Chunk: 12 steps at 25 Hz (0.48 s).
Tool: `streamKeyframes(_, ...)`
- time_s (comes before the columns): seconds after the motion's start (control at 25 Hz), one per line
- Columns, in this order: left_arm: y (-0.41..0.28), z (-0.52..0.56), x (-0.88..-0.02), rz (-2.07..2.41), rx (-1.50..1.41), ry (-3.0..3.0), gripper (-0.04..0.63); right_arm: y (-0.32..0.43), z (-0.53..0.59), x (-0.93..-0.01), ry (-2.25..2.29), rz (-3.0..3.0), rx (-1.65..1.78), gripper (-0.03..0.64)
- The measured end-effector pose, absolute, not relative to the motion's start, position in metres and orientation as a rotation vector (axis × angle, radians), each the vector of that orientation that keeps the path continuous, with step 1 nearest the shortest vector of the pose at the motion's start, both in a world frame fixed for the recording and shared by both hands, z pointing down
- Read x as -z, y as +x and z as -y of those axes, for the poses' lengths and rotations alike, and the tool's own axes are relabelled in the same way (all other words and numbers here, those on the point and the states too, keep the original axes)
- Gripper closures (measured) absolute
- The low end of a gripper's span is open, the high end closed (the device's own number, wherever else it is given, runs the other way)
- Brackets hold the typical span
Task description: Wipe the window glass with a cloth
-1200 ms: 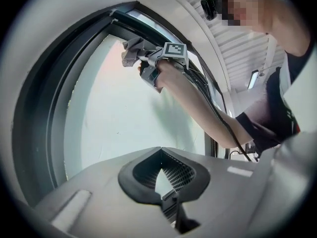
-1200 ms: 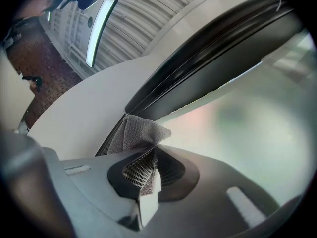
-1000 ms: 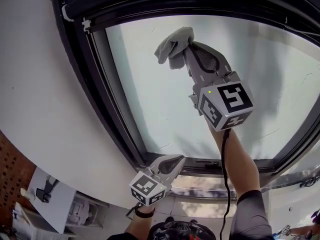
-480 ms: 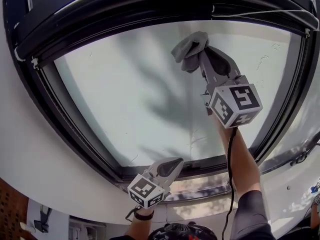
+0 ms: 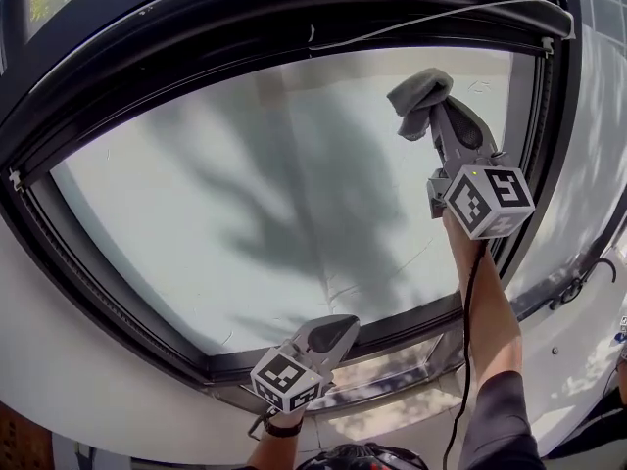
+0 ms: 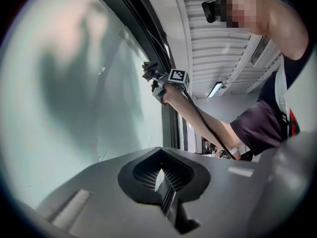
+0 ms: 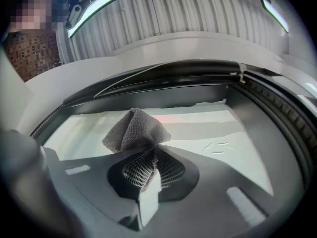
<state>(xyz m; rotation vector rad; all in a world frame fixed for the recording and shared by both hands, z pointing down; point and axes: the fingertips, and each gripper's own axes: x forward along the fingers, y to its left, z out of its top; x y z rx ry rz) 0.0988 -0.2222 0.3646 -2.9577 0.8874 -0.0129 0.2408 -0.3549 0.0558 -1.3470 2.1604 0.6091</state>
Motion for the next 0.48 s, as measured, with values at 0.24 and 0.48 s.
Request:
streamKeyframes(0.24, 0.126, 0.236, -0.363, -0.818, 0.035, -2.981, 0.594, 0.327, 0.368, -0.057, -1.597, -2.039, -0.620, 0.603)
streamKeyframes(0.48, 0.152, 0.238, -0.361, -0.715, 0.056, -2.995, 0.594, 0.370, 0.362, -0.057, -1.688, -1.968, -0.609, 0.603)
